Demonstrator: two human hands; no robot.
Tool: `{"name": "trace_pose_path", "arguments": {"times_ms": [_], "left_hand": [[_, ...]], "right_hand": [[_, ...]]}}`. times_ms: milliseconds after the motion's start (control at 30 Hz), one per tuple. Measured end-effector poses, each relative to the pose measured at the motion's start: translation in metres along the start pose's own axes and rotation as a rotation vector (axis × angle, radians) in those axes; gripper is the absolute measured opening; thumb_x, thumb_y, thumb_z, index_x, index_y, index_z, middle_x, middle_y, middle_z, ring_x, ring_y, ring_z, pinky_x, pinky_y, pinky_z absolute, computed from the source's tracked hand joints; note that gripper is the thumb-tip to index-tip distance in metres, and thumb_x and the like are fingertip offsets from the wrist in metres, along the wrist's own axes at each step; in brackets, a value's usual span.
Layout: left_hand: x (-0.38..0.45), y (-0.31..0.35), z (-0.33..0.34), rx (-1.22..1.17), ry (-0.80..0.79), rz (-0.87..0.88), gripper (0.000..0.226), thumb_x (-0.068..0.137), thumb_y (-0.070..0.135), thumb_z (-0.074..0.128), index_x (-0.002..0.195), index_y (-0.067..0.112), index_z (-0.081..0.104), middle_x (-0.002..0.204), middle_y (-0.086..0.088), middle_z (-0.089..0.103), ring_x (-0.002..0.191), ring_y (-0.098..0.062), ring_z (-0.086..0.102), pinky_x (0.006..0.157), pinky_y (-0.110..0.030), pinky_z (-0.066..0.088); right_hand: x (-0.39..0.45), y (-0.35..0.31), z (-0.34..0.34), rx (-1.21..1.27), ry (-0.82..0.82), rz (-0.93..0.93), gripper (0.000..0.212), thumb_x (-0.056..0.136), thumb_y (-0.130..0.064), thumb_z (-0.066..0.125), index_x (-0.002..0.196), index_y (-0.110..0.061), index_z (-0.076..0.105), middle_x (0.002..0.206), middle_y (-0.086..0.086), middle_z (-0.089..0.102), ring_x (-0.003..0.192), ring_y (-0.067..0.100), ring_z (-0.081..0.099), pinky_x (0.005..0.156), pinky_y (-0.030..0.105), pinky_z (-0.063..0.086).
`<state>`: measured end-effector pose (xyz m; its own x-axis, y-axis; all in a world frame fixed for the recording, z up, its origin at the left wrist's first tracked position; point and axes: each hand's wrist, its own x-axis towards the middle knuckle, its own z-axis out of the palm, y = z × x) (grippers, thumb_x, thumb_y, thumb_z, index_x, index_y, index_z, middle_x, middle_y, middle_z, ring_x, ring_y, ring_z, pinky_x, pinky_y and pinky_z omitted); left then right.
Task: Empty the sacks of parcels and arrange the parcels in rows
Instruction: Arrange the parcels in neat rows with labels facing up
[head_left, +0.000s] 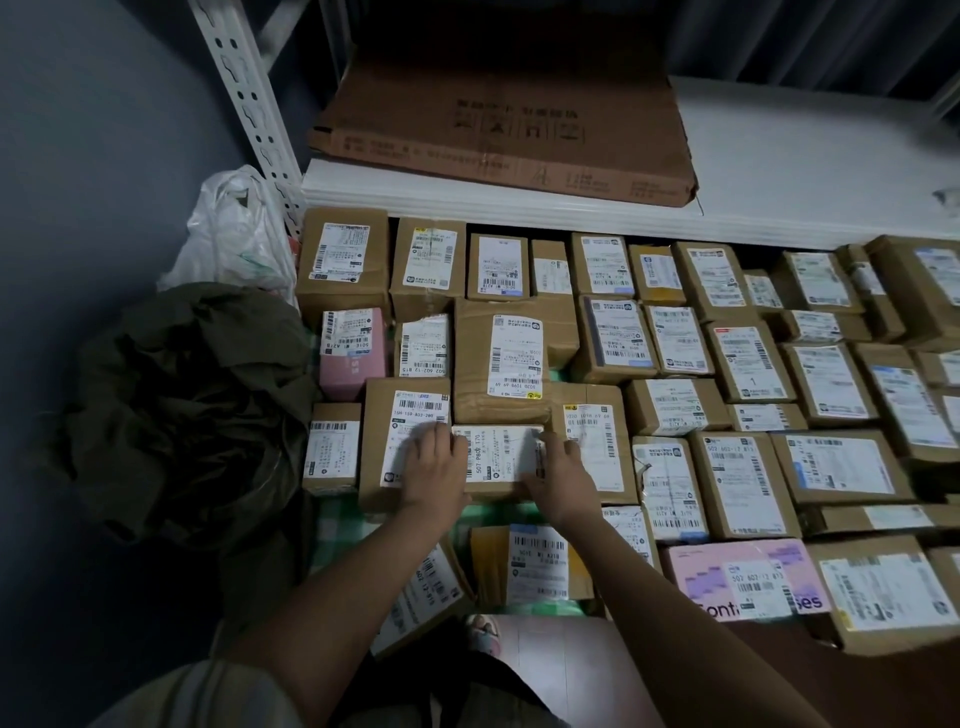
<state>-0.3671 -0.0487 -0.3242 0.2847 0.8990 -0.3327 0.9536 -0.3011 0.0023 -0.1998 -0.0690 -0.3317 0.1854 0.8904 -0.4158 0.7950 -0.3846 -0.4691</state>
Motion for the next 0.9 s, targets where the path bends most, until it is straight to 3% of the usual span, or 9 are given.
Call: {"name": "trace_pose_path", "arguments": {"times_ms": [133,233,300,400,500,633,900], "left_hand": [[-0.001,-0.005,0.001,-0.11,-0.017,0.101,0.069,0.087,0.031,0.062,0.145,0.018,0.027,0.152,-0.009,0.016,0.142,-0.03,0.01,0.117,-0.045,0.006],[-0.009,-0.019,0.001,-0.303,-0.09,0.142,0.077,0.09,0.032,0.059,0.152,0.029,0.014,0.158,-0.001,-0.003,0.145,-0.028,-0.008,0.117,-0.049,-0.003],[-0.016,-0.031,0.003,-0.365,-0.128,0.12,0.087,0.089,0.035,0.062,0.153,0.035,0.004,0.159,0.003,-0.012,0.146,-0.026,-0.013,0.117,-0.051,-0.002],[-0.025,-0.045,0.009,-0.288,-0.138,0.072,0.098,0.085,0.041,0.066,0.153,0.034,-0.004,0.159,0.001,-0.015,0.146,-0.026,-0.014,0.118,-0.047,-0.001],[-0.029,-0.051,0.013,-0.248,-0.134,0.033,0.095,0.087,0.038,0.064,0.154,0.029,-0.003,0.16,-0.002,-0.013,0.146,-0.026,-0.011,0.118,-0.042,-0.001],[-0.031,-0.049,0.016,-0.23,-0.074,0.024,0.08,0.094,0.03,0.056,0.154,0.027,0.004,0.161,-0.002,-0.007,0.147,-0.025,-0.005,0.118,-0.039,0.001],[-0.031,-0.051,0.022,-0.338,-0.052,0.015,0.078,0.093,0.028,0.059,0.154,0.028,0.01,0.162,0.0,-0.006,0.148,-0.023,-0.006,0.118,-0.041,0.002]], "right_hand": [[-0.006,0.002,-0.002,-0.234,0.01,-0.147,0.055,0.094,-0.029,0.058,0.142,-0.018,0.033,0.139,0.011,0.039,0.115,0.031,0.054,0.083,0.042,0.054],[-0.021,0.01,-0.008,-0.321,0.026,-0.477,0.053,0.09,-0.039,0.059,0.136,-0.016,0.045,0.132,0.01,0.046,0.117,0.028,0.048,0.086,0.041,0.053],[-0.031,0.019,-0.009,-0.364,-0.116,-0.668,0.062,0.084,-0.048,0.061,0.136,-0.018,0.046,0.135,0.009,0.047,0.121,0.028,0.045,0.095,0.048,0.048],[-0.036,0.031,0.0,-0.625,-0.328,-0.669,0.089,0.075,-0.056,0.072,0.147,-0.019,0.033,0.151,0.009,0.029,0.137,0.028,0.027,0.111,0.045,0.03],[-0.035,0.037,0.014,-0.823,-0.337,-0.653,0.102,0.071,-0.058,0.075,0.149,-0.016,0.026,0.151,0.014,0.028,0.137,0.032,0.027,0.113,0.044,0.027],[-0.033,0.034,0.02,-0.833,-0.28,-0.712,0.095,0.079,-0.047,0.072,0.152,-0.016,0.02,0.15,0.014,0.029,0.137,0.031,0.029,0.109,0.044,0.03],[-0.036,0.028,0.024,-0.735,-0.258,-0.704,0.088,0.083,-0.041,0.068,0.152,-0.013,0.019,0.15,0.015,0.028,0.135,0.032,0.031,0.104,0.045,0.038]]}}
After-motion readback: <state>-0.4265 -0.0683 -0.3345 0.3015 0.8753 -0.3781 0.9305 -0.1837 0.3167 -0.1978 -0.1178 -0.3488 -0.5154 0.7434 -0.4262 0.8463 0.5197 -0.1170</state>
